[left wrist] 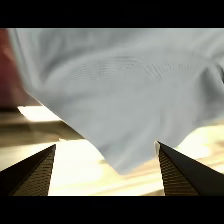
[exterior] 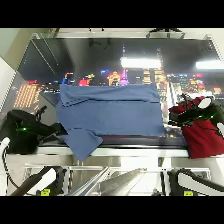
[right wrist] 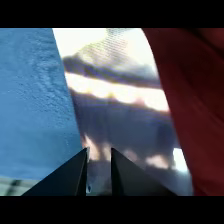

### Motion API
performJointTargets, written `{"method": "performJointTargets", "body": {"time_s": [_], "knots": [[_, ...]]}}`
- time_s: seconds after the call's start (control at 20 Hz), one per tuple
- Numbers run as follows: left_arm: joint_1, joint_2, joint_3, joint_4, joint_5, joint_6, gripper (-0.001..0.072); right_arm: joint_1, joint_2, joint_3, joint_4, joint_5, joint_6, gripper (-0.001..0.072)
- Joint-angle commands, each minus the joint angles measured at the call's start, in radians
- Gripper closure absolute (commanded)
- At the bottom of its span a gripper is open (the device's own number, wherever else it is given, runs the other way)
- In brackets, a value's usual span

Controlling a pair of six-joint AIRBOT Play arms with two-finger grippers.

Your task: Fold the shirts.

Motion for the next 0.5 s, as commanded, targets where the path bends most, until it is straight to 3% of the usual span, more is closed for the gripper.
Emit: {"method": "performJointTargets", "body": {"time_s": [0.0, 0.05, 0.1, 0.15, 0.35, 0.45], "knots": [[0.010, 0.055, -0.137, -0.082, -0.031, 0.000, 0.0010, -0.077, -0.005, -0.013, 0.109, -0.013, -0.065, 0.0521], [-0.012, 0.048, -0.162, -0.082, -0.060, 0.000, 0.0010, -0.090, -0.013, -0.013, 0.126, -0.013, -0.080, 0.0508], [-0.037, 0.028, -0.181, -0.084, -0.091, 0.000, 0.0010, -0.092, -0.024, -0.013, 0.126, -0.013, -0.083, 0.0329], [-0.061, -0.004, -0.193, -0.098, -0.120, 0.001, 0.0010, -0.091, -0.036, -0.013, 0.126, -0.013, -0.084, 0.0291], [-0.115, -0.161, -0.182, -0.098, -0.152, 0.013, 0.0011, -0.089, -0.072, -0.013, 0.131, -0.022, -0.095, 0.0291], [-0.114, -0.214, -0.136, -0.099, -0.154, 0.023, 0.0119, -0.087, -0.080, -0.013, 0.153, -0.032, -0.105, 0.0291]]}}
